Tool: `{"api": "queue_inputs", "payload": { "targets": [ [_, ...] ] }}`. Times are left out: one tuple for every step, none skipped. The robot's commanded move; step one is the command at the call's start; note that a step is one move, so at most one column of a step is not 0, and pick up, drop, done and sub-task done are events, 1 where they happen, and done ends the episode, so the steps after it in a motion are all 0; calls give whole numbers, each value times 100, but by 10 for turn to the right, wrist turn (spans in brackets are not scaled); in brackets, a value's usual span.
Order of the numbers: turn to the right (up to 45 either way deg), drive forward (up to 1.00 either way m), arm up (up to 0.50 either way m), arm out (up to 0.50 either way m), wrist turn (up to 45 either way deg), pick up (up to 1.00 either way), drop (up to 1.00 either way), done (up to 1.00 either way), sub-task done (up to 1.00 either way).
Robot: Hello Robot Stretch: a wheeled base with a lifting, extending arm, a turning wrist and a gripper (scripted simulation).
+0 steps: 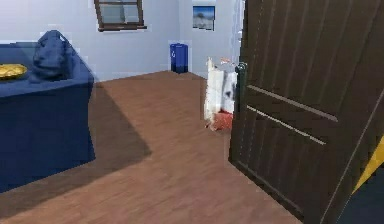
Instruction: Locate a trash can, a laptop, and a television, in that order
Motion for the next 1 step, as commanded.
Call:
{"api": "queue_inputs", "payload": {
  "targets": [
    [-30, 0, 0, 0, 0, 0, 0, 0, 0]
  ]
}}
